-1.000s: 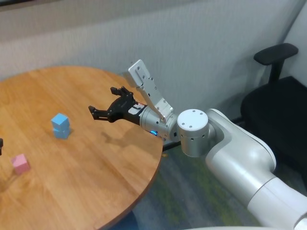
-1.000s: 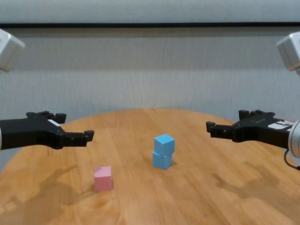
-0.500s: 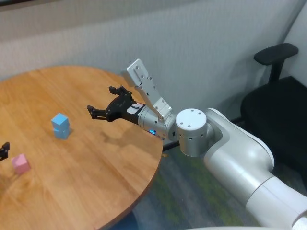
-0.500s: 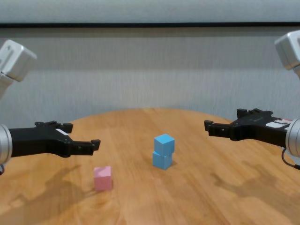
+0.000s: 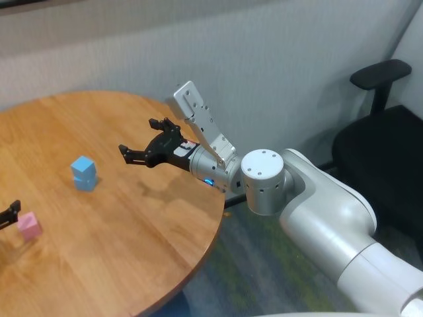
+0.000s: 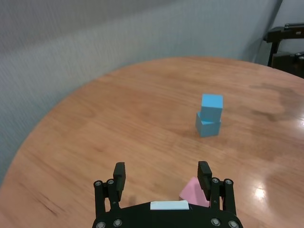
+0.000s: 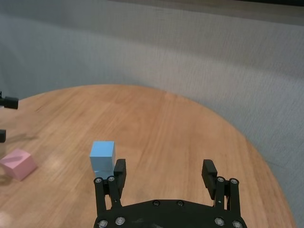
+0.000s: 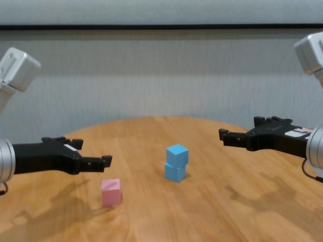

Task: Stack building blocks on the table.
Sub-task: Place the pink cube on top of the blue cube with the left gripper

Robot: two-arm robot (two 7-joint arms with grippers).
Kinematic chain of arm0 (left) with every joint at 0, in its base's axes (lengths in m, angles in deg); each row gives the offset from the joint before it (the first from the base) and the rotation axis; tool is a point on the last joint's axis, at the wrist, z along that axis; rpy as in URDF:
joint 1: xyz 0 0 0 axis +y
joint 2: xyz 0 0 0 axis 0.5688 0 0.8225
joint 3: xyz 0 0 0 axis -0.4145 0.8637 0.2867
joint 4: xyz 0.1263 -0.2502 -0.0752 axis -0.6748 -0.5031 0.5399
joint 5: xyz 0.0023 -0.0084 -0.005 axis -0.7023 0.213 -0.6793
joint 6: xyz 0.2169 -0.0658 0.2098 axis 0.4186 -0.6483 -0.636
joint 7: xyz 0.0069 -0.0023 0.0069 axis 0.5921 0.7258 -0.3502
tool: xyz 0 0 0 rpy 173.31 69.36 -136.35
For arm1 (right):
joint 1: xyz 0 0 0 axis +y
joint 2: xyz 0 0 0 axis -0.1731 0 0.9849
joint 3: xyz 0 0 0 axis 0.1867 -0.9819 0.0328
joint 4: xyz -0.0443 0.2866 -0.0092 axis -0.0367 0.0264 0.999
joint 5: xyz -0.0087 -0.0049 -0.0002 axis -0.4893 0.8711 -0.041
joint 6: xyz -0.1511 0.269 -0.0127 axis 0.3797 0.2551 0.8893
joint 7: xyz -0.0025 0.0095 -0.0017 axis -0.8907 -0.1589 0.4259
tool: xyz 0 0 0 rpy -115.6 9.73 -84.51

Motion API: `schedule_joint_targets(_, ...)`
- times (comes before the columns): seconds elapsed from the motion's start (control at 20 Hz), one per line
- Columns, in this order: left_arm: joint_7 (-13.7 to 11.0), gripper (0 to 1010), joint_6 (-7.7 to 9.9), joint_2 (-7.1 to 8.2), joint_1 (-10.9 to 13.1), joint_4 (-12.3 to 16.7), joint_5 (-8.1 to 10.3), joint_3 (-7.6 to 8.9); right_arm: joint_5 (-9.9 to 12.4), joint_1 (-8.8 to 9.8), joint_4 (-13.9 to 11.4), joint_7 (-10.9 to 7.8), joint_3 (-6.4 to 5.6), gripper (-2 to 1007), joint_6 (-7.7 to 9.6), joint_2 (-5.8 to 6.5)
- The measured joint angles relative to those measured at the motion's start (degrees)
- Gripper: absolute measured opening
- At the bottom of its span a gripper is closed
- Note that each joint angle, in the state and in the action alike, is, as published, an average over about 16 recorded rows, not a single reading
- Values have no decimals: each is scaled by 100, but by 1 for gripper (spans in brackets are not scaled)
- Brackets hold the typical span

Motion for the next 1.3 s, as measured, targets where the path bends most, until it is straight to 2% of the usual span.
schedule_joint_targets(0.35,-64,1000,53,31,36,6,108,-88,-3,-7,9,-1,4,1004,-6,-4)
schedule_joint_targets(0.85,-119,1000,101,52,82,68,172,-255,-7,-12,15,-1,7,1004,-11,-8)
schedule_joint_targets(1.3,-162,1000,111,-25,-26,-134,191,-385,-9,-15,19,-1,8,1004,-13,-11)
